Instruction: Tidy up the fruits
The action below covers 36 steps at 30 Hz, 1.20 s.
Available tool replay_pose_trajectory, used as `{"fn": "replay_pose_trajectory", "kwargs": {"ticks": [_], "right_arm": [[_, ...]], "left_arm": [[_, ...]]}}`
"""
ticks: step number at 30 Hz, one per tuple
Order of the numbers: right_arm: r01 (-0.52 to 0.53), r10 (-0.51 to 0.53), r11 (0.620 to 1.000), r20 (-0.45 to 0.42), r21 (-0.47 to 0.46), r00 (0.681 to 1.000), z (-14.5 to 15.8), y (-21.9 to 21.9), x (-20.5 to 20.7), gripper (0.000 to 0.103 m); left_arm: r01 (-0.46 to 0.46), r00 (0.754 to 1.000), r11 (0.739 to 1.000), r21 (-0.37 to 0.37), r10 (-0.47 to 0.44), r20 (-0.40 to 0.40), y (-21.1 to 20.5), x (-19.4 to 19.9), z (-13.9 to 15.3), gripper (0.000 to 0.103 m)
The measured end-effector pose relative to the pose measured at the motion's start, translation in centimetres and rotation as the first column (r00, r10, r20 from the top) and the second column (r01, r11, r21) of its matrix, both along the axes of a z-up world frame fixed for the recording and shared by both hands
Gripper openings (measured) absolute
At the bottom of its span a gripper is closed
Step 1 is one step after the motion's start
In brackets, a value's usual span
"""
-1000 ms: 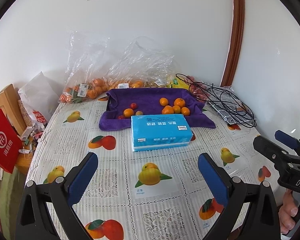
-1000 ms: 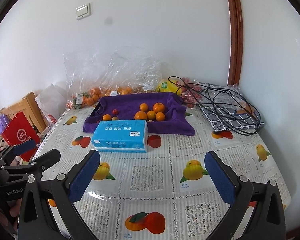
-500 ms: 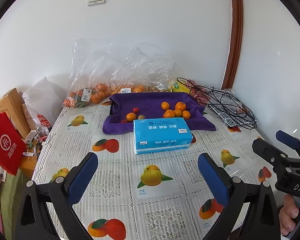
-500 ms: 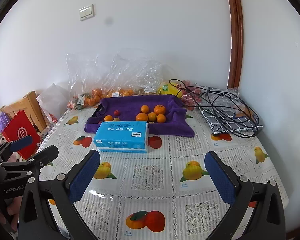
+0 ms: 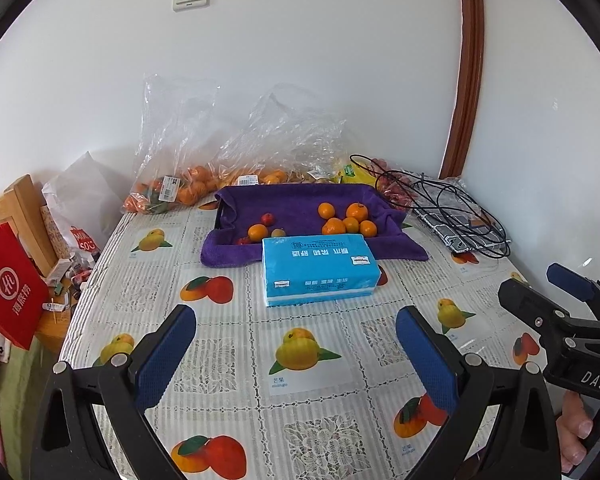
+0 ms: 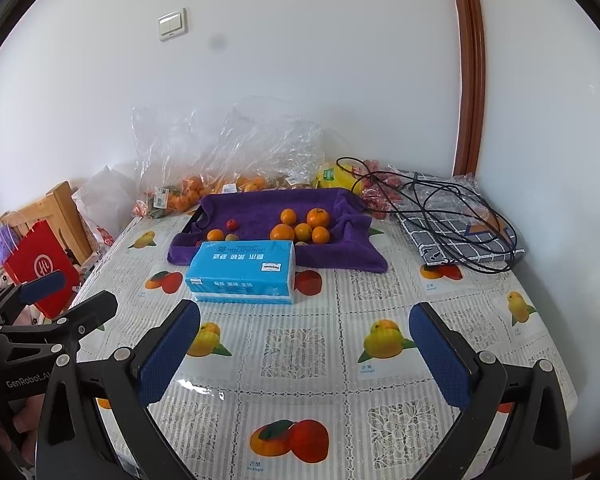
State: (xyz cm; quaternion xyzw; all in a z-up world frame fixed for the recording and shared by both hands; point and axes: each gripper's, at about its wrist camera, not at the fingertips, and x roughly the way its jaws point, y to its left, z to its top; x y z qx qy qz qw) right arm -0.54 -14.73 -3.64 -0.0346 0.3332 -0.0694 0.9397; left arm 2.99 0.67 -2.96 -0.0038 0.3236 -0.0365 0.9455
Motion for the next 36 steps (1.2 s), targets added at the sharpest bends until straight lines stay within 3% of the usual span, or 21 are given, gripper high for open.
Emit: {"fn": "replay_pose_trajectory", "kwargs": {"ticks": [36], "right_arm": [[-0.012,0.012,1.0,0.005,-0.011,1.0,0.32,0.53,0.1,0.103]], "left_arm": [[-0.007,1.0,1.0,-0.004,0.007,-0.005,0.18,-0.03,0.12,0.101]]}}
